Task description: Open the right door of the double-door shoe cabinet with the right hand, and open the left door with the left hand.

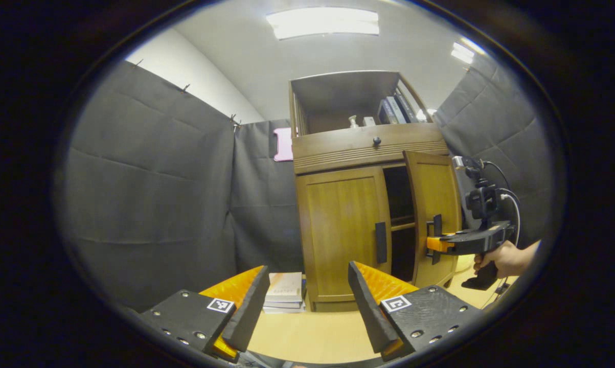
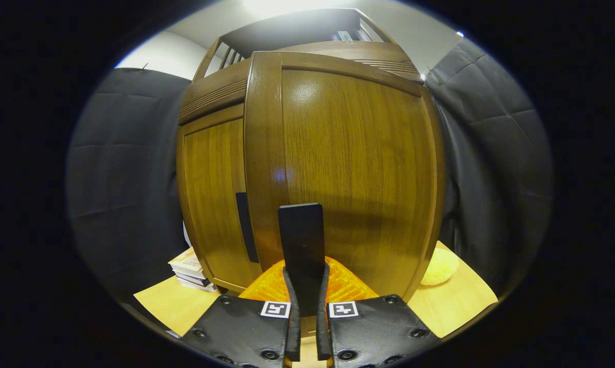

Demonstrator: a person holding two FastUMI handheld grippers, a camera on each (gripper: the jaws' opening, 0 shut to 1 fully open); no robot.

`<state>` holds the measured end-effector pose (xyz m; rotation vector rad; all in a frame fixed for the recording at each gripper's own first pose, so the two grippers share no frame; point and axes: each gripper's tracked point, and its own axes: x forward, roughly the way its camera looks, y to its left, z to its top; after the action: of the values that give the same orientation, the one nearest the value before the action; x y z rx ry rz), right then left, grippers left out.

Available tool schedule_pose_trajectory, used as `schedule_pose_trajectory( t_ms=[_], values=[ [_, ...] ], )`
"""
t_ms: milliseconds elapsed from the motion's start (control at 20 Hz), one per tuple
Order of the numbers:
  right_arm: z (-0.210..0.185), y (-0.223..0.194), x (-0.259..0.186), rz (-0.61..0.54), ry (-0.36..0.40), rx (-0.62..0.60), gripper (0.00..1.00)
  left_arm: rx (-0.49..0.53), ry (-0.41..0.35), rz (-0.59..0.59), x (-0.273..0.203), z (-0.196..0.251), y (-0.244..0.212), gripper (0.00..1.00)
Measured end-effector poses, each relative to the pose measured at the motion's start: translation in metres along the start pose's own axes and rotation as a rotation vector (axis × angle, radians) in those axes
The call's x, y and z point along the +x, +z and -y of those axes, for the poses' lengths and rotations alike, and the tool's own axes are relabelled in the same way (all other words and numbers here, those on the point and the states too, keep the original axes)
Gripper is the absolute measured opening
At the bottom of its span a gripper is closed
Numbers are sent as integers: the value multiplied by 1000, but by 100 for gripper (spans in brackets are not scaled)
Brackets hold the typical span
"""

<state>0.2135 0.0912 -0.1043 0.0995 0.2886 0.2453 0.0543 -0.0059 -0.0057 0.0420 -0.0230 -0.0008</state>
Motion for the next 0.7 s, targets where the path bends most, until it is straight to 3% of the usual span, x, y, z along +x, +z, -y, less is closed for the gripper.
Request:
schedule_pose_trajectory(
  t_ms=[200,700],
  values=[
    [10,1,-21,-3,7,-1,13,-4,-41,7,-3,6,0,89],
    [48,-4,-71,-7,-21,18,10,-7,-150,21,-3,21,2,89]
  ],
)
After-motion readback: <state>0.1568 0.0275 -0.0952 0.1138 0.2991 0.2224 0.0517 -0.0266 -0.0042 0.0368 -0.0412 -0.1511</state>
